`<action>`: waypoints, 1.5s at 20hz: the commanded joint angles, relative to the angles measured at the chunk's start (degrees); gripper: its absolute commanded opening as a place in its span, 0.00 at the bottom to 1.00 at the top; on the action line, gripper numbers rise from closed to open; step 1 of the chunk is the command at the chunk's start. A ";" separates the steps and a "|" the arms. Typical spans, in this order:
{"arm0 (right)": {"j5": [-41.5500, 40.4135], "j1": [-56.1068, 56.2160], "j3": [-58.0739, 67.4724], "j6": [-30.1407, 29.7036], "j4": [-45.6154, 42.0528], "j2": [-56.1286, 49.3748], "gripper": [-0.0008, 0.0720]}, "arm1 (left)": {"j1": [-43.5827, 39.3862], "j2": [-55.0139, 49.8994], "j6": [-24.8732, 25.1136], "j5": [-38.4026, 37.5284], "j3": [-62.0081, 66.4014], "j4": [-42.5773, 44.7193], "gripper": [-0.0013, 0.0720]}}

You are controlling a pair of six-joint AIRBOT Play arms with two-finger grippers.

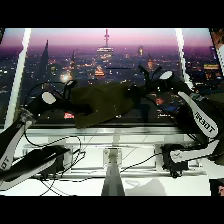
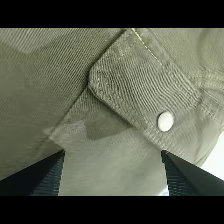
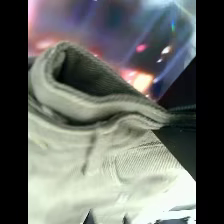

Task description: Fold the clothes and pants, and hang the long-sleeved shirts on hangers.

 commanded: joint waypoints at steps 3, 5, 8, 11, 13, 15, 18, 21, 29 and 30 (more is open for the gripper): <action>0.31 -4.04 10.47 2.97 -6.45 6.78 0.07 | 2.03 0.76 1.88 1.38 7.80 1.81 0.96; 0.72 -8.31 13.84 8.09 -13.38 11.65 0.07 | 3.21 2.21 1.88 1.38 13.35 4.26 0.96; 4.02 -17.29 17.35 16.44 -25.59 20.02 0.07 | 4.94 5.51 1.86 1.40 20.33 7.61 0.96; 9.40 -28.96 18.05 29.07 -37.07 29.51 0.07 | 6.21 10.03 1.86 2.60 22.64 7.78 0.96; 13.00 -37.16 18.05 34.75 -41.40 35.36 0.07 | 6.32 12.20 1.86 3.54 22.64 7.80 0.96; 14.49 -45.42 18.05 39.01 -46.38 41.03 0.07 | 6.32 12.96 1.86 3.45 22.64 7.78 0.96; 13.64 -58.29 18.05 47.52 -56.57 49.22 0.07 | 6.27 13.05 1.84 3.02 22.62 7.76 0.96; 11.39 -71.80 18.05 48.48 -63.80 55.17 0.07 | 6.27 13.03 1.84 3.08 22.62 7.76 0.96; 15.04 -83.78 17.97 58.82 -57.92 54.40 0.94 | 6.27 12.87 1.84 3.10 22.62 7.76 0.96; 15.02 -83.76 17.97 57.22 -55.28 53.83 0.90 | 6.27 12.87 1.81 3.10 22.62 7.76 0.96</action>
